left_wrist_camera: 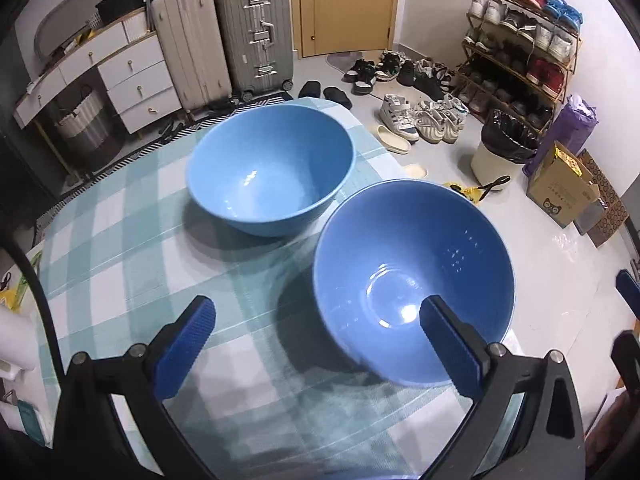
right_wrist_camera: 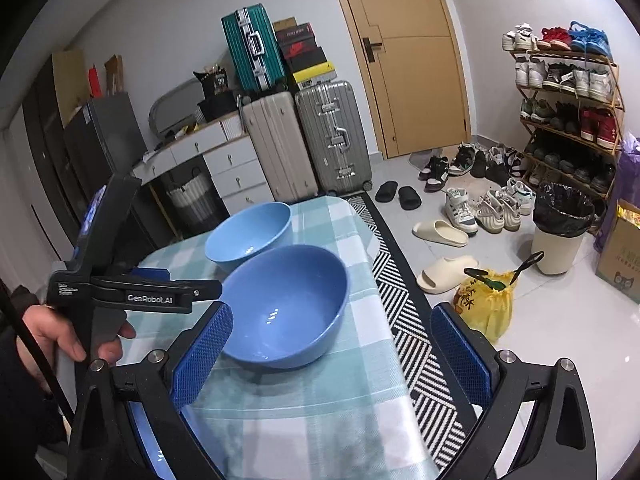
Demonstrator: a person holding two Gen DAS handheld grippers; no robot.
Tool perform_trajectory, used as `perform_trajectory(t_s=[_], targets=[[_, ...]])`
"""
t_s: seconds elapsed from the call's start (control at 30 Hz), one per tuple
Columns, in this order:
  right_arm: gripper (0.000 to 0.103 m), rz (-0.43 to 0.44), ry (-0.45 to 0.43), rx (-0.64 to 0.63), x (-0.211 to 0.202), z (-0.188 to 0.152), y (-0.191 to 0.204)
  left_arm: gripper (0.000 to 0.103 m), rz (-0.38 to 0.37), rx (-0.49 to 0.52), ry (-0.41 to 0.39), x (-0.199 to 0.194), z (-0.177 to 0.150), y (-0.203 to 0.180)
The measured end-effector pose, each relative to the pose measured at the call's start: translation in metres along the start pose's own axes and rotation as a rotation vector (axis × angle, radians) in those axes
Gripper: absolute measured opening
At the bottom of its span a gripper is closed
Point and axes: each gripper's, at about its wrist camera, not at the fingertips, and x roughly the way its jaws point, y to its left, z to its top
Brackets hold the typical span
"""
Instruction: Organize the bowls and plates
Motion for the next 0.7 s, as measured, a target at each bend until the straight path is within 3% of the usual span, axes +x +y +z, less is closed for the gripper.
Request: perform_trajectory(t_s=[0.23,0.57,0.7], targets=[[0.101,0.049,0.076,0.07,0.048,0.023,-0.022,0.102,0.015,0.036,0.049,0.022,0.008,-0.007],[0.101,0.031,0.177,0.033,0.107,0.037,-0.024,0.1,0.004,0.05,0.082,0.045,0.01,-0.01],[0.101,0.037,0.212,0.056,0.125,0.031,-0.03,0.091,0.002,0.053,0.091,0.051,0.01,-0.008]])
